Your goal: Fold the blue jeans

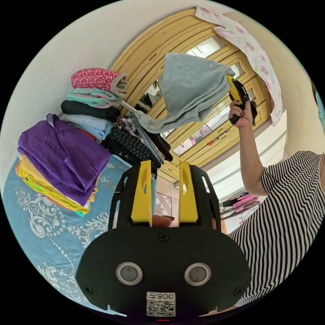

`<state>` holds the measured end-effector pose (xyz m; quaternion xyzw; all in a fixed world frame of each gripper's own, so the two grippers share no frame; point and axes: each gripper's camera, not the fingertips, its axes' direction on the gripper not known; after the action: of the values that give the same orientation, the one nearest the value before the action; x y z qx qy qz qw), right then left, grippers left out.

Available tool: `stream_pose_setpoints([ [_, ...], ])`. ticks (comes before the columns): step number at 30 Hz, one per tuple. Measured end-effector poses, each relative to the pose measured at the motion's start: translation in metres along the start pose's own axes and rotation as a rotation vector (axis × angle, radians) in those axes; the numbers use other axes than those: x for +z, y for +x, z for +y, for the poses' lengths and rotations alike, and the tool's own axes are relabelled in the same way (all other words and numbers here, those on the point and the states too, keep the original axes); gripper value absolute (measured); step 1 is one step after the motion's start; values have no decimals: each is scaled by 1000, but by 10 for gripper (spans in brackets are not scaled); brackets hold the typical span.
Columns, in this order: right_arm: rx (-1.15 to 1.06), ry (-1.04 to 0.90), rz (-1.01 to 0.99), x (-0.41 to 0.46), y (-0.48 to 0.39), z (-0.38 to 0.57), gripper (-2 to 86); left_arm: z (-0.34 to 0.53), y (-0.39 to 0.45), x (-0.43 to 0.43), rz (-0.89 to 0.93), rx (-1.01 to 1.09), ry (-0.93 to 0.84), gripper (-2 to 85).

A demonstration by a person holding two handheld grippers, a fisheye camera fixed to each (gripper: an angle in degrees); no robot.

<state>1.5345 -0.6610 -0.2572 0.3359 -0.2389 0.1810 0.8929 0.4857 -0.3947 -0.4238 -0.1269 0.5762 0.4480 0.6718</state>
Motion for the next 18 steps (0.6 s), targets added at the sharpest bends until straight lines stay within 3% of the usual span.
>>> stream_pose_setpoints([
  [6,-88,57,-230,5,-116,-6,2,99,41,-128,-89,-2,144,124],
  [11,-79,-34,-319,41,-207,20,3,220,76,-247,-252,-48,230,139],
  [18,29,-266,-568,142,-348,128,3,378,110,-349,-540,-96,84,133],
])
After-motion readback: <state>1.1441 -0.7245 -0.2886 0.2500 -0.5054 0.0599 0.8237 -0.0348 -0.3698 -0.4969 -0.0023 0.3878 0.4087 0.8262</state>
